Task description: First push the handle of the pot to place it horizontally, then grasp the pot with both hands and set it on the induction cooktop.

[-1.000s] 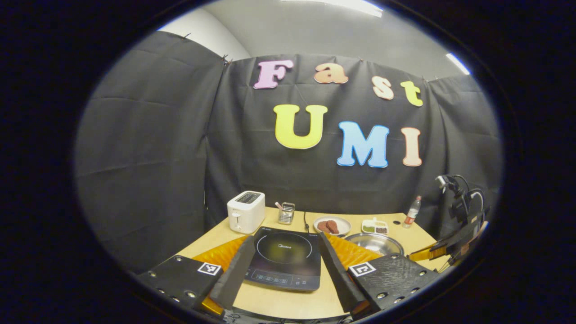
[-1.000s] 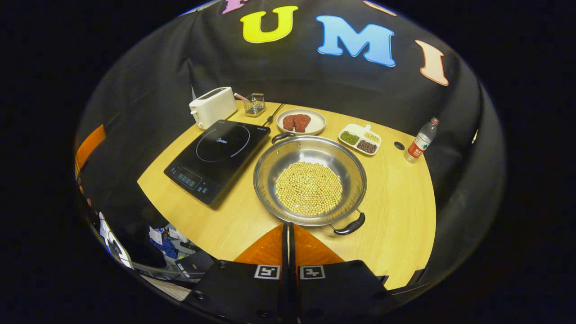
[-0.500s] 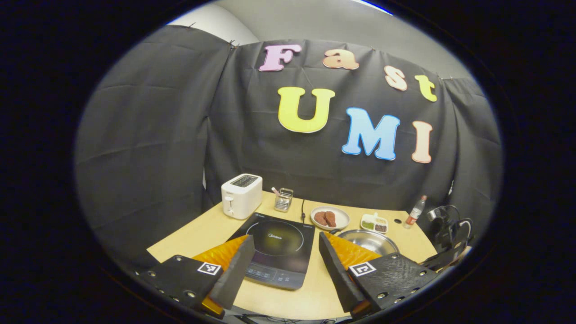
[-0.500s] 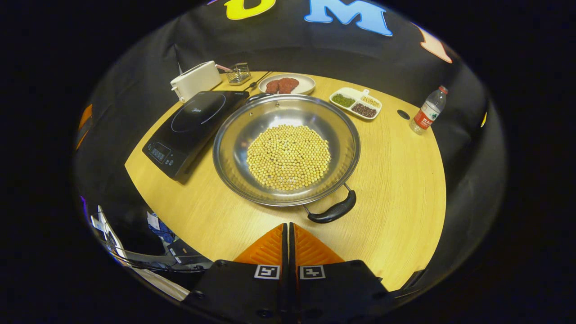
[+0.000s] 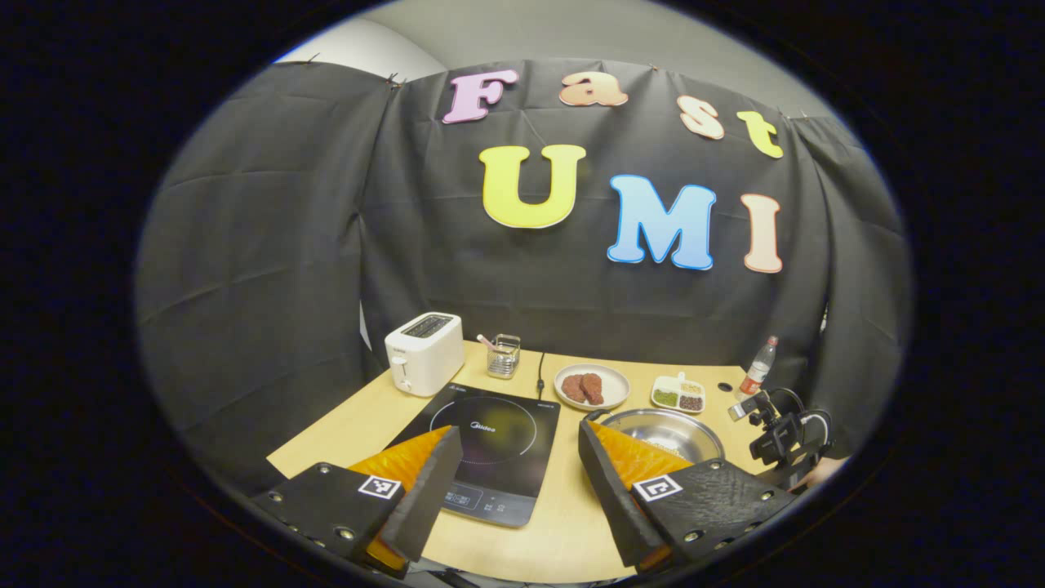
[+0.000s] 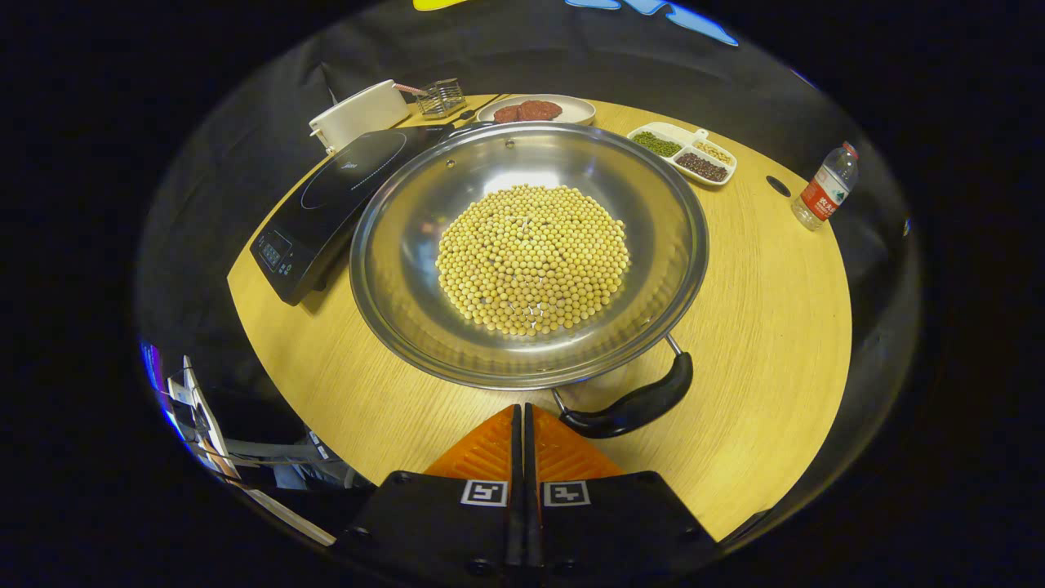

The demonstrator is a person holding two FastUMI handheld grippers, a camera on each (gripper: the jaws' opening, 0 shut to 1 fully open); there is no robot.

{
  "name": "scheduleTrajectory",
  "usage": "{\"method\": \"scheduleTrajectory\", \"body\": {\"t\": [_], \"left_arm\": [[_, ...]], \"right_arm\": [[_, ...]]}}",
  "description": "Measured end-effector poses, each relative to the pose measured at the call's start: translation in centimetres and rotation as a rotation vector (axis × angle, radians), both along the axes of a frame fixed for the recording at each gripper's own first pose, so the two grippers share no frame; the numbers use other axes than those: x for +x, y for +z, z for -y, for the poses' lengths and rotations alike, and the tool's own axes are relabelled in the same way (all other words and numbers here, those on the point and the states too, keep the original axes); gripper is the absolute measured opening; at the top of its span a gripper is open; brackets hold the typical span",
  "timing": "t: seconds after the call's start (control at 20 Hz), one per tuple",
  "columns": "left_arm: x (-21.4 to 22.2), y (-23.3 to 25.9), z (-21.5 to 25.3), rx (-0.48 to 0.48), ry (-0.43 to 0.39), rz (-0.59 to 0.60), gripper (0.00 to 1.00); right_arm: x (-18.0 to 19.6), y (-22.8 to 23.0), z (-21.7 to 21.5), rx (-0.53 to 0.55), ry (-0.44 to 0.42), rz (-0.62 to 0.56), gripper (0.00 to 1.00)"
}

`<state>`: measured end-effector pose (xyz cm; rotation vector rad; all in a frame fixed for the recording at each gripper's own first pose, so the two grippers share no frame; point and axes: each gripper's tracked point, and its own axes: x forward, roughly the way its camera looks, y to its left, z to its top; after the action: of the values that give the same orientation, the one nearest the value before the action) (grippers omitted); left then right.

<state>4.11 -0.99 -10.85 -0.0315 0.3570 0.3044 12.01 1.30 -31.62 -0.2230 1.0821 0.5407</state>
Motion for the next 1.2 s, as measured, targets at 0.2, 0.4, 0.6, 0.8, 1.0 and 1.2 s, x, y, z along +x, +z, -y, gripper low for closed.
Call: {"method": "scheduleTrajectory", "body": {"t": [0.2, 0.4, 0.6, 0.8, 1.0, 1.2], "left_arm": [[0.7, -0.7, 1.4, -0.003, 0.002, -0.007, 0.87], [1.0, -1.6, 2.5, 0.002, -0.004, -0.026, 0.87], [1.8, -2.2, 3.6, 0.009, -0.008, -0.04, 0.83], [2.7, -2.5, 4.9, 0.019, -0.023, -0.052, 0.83], [3.7, -2.8, 6.4, 0.02, -0.038, -0.065, 0.84], [4.6, -3.1, 7.9, 0.019, -0.046, -0.072, 0.88]], "right_arm": [[0.9, -0.1, 1.1, 0.0, -0.008, 0.008, 0.02], [2.0, 0.0, 2.6, -0.001, -0.025, 0.011, 0.02], [3.8, 0.1, 4.3, -0.014, -0.043, 0.025, 0.02], [5.6, 0.3, 5.9, -0.012, -0.083, 0.038, 0.02], [7.0, 0.5, 7.4, -0.007, -0.11, 0.051, 0.02], [9.0, 0.6, 9.1, 0.001, -0.162, 0.075, 0.02]]}}
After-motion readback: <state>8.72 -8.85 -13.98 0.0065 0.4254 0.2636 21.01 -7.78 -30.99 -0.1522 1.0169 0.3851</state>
